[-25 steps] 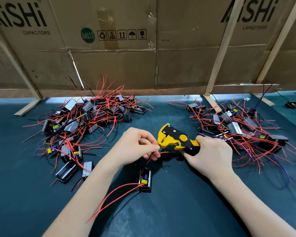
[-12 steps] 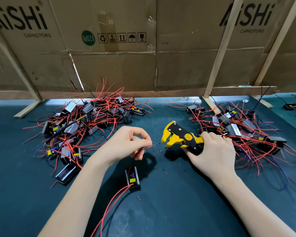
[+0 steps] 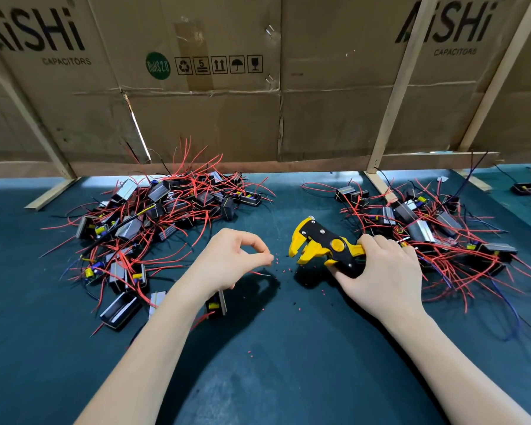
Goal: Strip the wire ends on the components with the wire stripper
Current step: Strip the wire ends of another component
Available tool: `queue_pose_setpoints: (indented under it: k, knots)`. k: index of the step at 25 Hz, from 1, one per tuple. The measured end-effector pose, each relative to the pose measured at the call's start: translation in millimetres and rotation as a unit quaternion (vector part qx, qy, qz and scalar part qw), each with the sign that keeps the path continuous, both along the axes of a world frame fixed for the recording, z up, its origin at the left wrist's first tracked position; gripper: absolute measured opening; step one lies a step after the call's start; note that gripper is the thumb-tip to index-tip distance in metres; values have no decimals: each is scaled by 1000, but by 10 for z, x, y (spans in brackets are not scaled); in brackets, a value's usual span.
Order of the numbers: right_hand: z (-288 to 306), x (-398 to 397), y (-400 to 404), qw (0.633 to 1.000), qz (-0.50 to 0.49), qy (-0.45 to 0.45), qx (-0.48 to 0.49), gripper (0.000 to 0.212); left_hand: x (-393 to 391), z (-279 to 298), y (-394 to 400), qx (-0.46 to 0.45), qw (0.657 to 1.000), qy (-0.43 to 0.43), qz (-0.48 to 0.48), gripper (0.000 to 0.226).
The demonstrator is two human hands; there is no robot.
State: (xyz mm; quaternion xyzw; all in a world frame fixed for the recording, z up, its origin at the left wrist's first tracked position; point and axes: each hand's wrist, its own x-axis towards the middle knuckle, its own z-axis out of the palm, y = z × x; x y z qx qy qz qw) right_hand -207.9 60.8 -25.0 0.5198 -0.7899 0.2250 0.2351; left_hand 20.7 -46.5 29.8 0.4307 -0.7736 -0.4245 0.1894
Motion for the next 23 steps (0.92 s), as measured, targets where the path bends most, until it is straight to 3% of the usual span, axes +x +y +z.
queue_pose_setpoints:
  k: [5, 7, 10, 11, 13, 16, 17, 19, 21, 23]
  knots:
    - [-9, -4, -2, 1000, -1, -9, 4, 54, 18, 15, -21, -36, 999, 9, 4, 29]
    - [-14, -12, -4, 999, -6, -31, 6, 55, 74, 62, -65, -10, 999, 38, 8, 34]
    - [-3, -30, -19, 996, -21, -87, 21, 58, 301, 147, -166, 67, 994, 25, -88, 41]
    - [6, -37, -23, 994, -23, -107, 25, 58, 381, 166, -193, 61, 990, 1, -131, 33]
    - [18, -36, -24, 990, -8, -141, 24, 55, 481, 192, -235, -19, 986, -52, -158, 12]
    - [21, 12, -18, 987, 29, -152, 39, 50, 499, 203, -272, -134, 979, -125, -86, 32]
    - [19, 32, -23, 987, 38, -150, 46, 50, 466, 247, -231, -125, 985, -100, -66, 38]
    - [16, 50, -23, 985, 50, -159, 47, 52, 317, 376, -135, -30, 997, 68, -35, 45]
    - [22, 52, -20, 983, 60, -172, 40, 52, 58, 544, -62, 7, 974, 224, -30, 47]
    - [28, 50, -20, 982, 62, -173, 40, 52, -339, 719, 40, 7, 949, 306, -78, 36]
